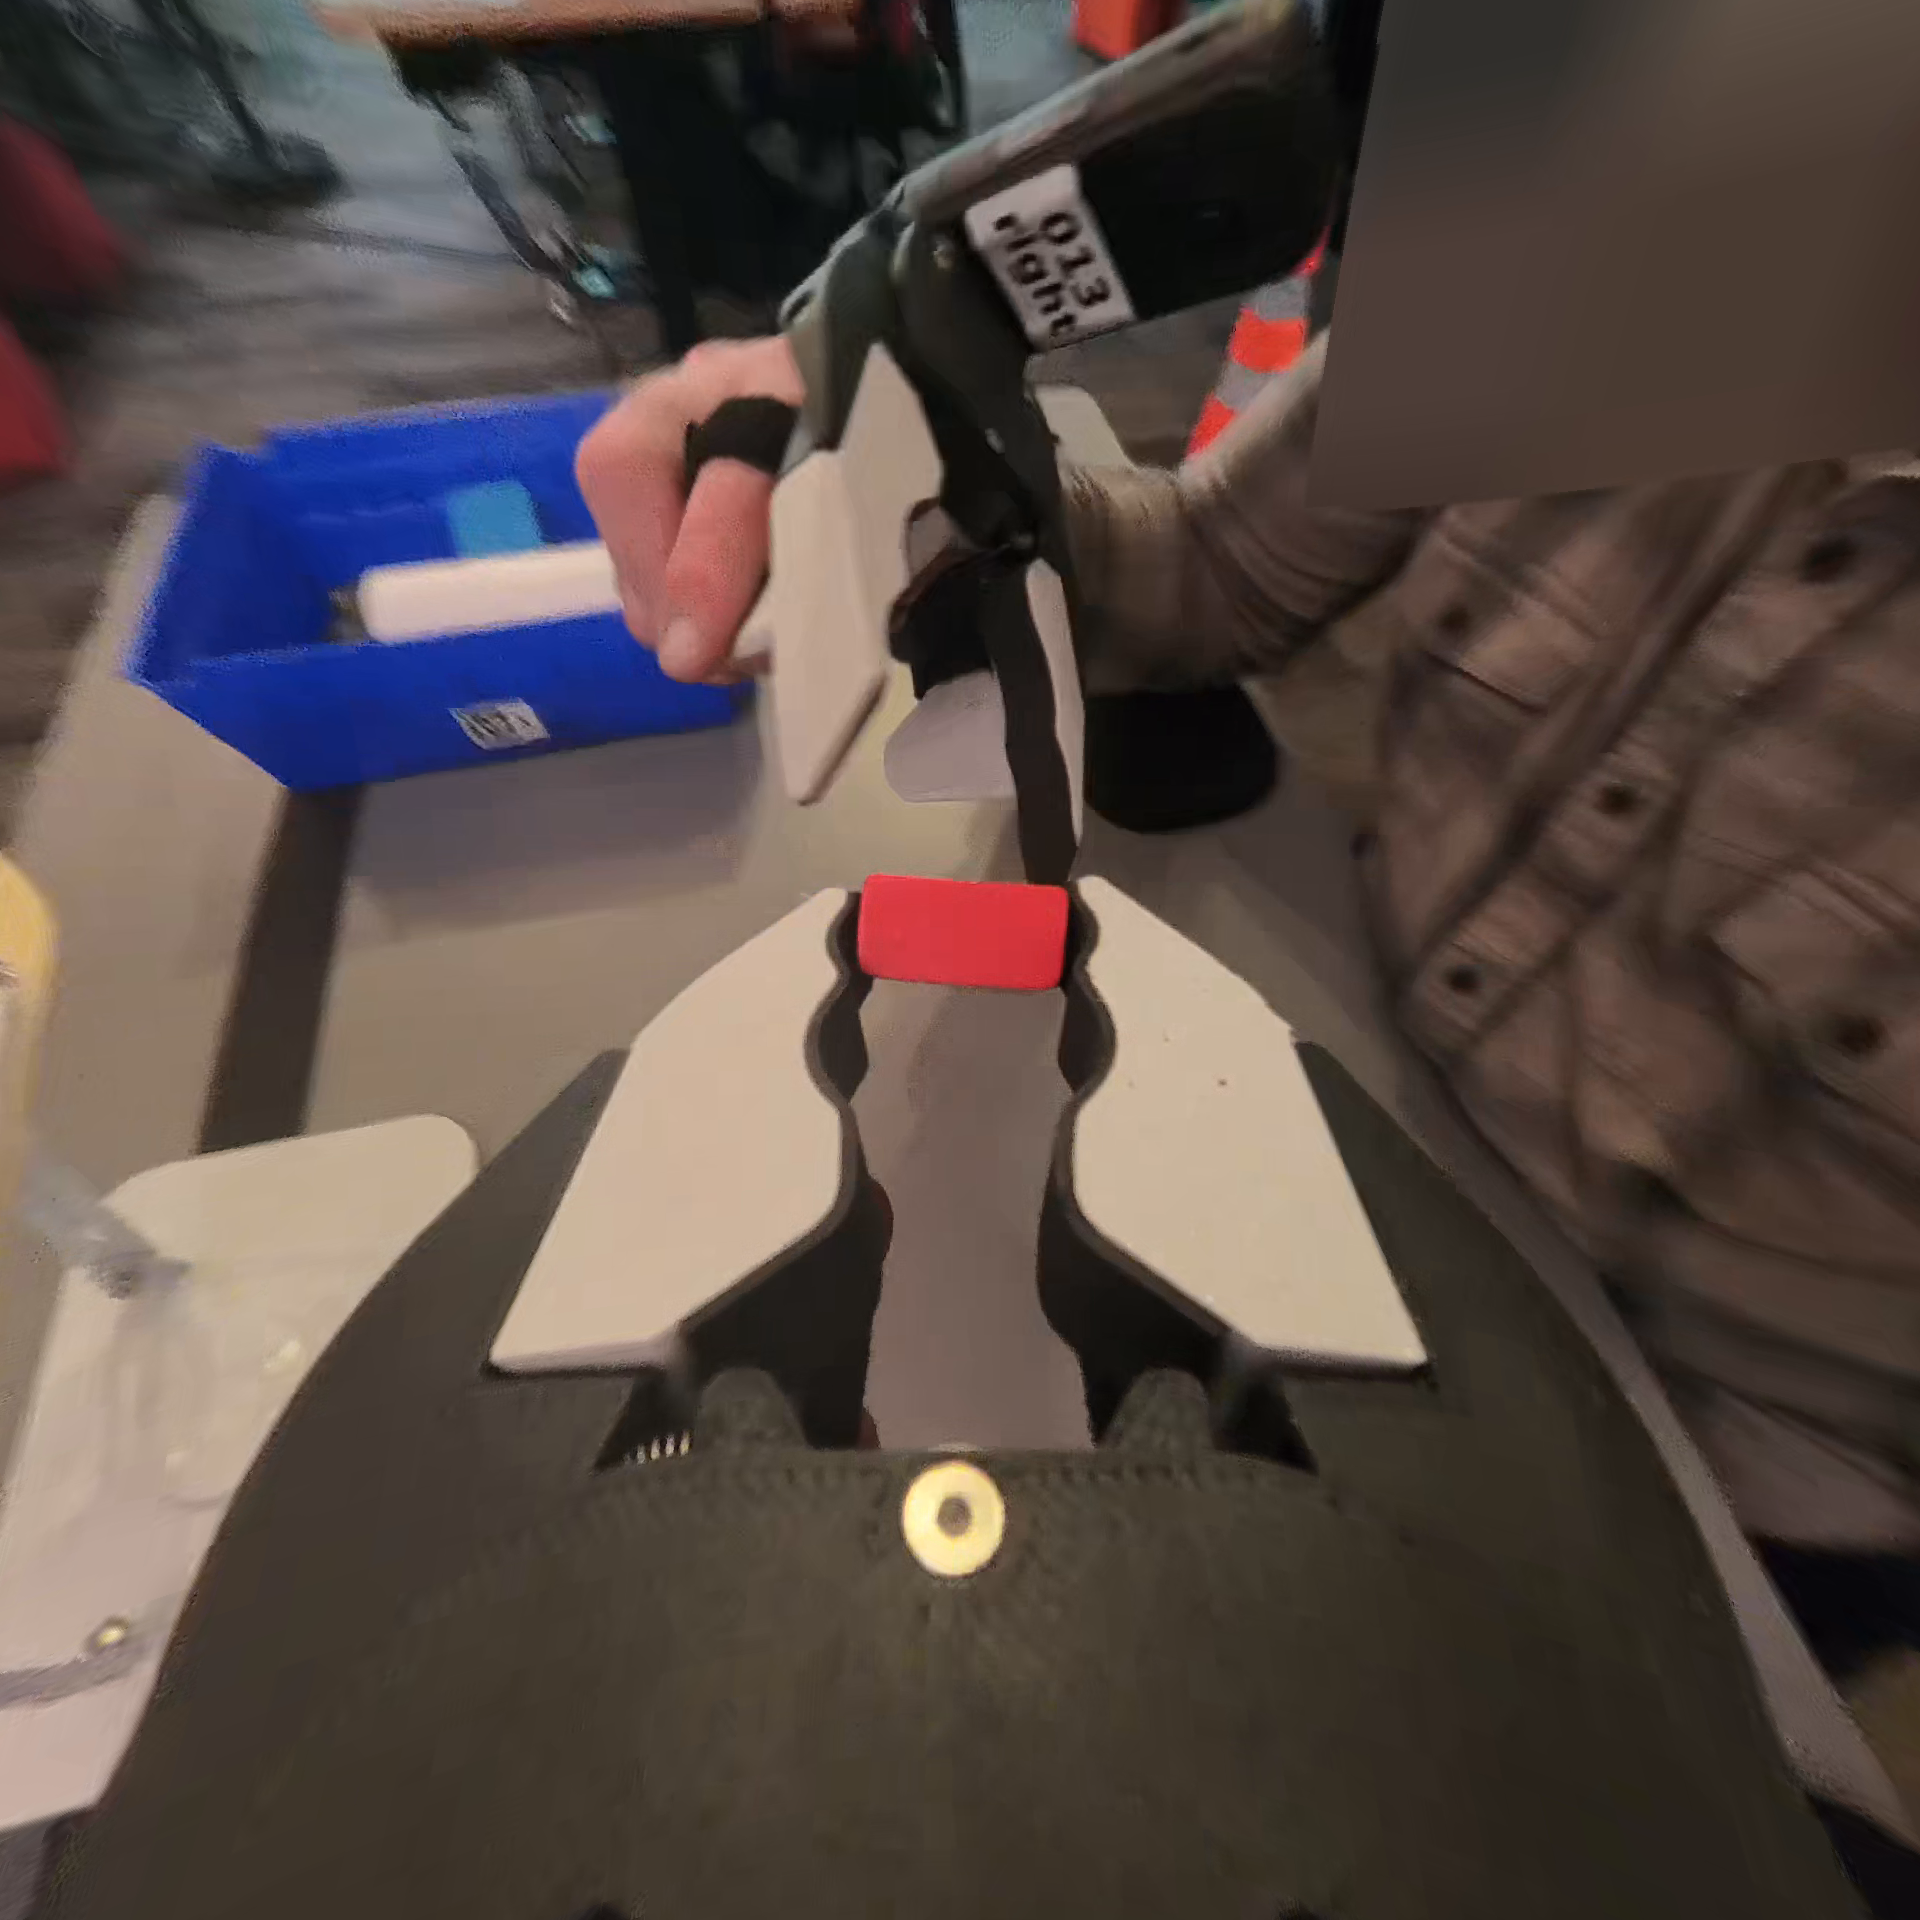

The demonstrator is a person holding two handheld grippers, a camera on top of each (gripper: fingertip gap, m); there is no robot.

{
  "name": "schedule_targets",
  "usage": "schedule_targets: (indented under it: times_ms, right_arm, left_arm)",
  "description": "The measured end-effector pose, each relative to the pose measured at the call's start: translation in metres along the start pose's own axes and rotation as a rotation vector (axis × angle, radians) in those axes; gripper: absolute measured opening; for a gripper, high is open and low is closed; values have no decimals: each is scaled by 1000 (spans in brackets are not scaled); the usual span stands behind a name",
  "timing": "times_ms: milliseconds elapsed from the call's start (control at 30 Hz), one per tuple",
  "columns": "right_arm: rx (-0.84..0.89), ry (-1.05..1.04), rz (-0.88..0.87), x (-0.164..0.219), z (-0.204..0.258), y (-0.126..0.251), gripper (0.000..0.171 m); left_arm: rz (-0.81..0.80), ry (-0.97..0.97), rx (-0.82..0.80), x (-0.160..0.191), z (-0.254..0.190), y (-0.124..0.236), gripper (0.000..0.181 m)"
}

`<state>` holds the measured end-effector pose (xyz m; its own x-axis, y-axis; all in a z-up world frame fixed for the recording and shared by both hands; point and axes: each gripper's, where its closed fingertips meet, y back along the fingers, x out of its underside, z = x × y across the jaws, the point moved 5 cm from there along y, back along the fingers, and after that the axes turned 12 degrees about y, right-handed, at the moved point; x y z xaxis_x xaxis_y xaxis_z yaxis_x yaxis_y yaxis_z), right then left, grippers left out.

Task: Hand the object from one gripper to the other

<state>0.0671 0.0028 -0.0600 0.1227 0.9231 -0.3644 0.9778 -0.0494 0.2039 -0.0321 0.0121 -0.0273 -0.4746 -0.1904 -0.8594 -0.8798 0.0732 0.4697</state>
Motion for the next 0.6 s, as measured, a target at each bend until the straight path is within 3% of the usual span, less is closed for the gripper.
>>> schedule_targets:
  times_ms: [100,333,600]
  right_arm:
    - [-17,143,112,-8,13,-21,93]
    - [49,304,211,-16,16,-38,114]
    - [-95,291,214,-12,40,-46,106]
  left_arm:
    - [128,42,93,5,4,1,34]
    - [227,116,204,18,9,-7,34]
    - [345,124,276,32,9,-26,34]
